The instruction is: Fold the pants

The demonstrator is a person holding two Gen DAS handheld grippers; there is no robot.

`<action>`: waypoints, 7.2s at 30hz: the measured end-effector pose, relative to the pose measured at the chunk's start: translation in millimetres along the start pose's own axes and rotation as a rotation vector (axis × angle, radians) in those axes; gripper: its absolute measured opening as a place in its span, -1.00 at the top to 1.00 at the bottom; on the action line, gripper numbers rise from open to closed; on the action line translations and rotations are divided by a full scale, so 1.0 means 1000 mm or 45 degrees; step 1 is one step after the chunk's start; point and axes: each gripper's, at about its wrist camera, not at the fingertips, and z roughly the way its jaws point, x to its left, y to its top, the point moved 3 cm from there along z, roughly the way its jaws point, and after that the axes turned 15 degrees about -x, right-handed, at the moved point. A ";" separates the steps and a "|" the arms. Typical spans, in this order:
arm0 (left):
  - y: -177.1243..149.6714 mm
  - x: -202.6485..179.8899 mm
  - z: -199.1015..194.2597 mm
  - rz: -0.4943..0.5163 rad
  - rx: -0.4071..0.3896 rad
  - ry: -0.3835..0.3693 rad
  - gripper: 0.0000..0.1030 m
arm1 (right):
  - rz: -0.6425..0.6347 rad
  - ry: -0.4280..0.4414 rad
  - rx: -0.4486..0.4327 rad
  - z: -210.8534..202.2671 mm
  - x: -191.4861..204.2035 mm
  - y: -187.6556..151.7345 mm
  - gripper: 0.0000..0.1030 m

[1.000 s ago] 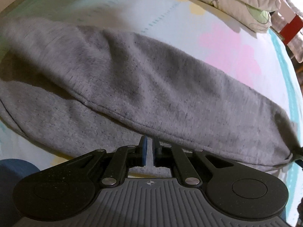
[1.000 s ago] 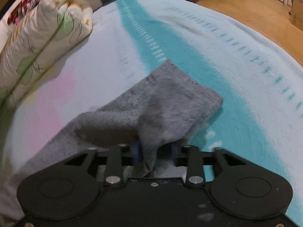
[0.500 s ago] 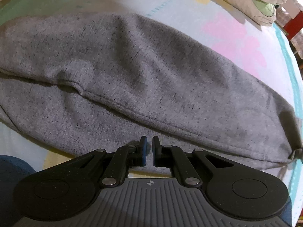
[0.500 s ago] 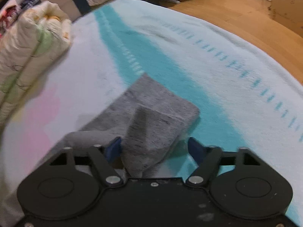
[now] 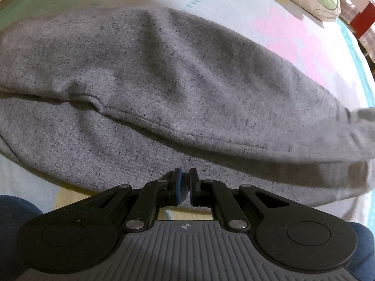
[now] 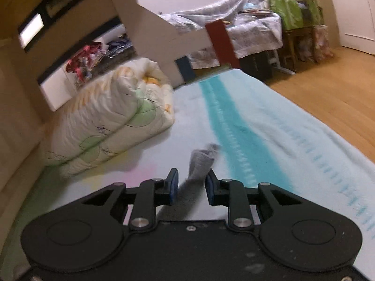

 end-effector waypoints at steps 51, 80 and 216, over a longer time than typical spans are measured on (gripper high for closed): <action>0.047 0.022 -0.042 0.131 -0.102 0.045 0.82 | -0.202 -0.423 0.299 0.015 -0.027 -0.076 0.07; 0.052 0.168 -0.056 0.388 -0.228 -0.008 -0.50 | -0.013 0.542 1.004 -0.051 0.286 -0.290 0.00; 0.100 0.088 -0.076 -0.005 -0.159 0.009 0.29 | 0.203 -0.165 0.632 -0.001 0.038 -0.145 0.91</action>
